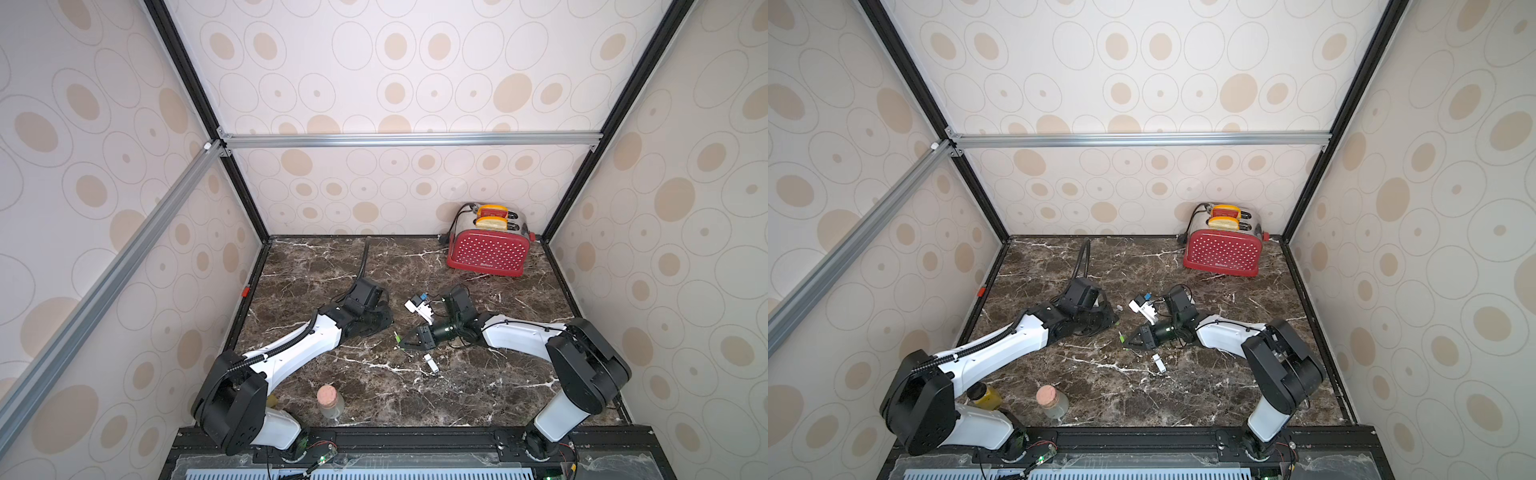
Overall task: Close the usb drive cover
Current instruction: Close the cover of the USB drive.
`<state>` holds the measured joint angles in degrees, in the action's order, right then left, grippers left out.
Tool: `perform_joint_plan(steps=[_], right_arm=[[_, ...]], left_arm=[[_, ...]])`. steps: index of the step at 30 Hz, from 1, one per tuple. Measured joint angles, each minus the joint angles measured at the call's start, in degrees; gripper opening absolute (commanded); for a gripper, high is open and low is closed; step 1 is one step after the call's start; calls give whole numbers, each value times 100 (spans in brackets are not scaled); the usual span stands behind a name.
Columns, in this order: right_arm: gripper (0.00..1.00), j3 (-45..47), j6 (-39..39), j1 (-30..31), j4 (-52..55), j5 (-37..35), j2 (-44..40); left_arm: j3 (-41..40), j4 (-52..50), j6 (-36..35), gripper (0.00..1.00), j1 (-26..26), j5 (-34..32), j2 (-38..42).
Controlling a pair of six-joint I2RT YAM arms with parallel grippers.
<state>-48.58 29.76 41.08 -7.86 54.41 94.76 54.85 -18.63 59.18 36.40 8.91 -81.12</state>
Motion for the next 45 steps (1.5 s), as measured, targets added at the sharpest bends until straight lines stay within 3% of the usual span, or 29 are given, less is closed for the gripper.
perform_joint_plan(steps=[45], right_arm=[[0,-190,-66,0,15,-24,214]], left_arm=[[-61,26,42,0,225,-210,188]])
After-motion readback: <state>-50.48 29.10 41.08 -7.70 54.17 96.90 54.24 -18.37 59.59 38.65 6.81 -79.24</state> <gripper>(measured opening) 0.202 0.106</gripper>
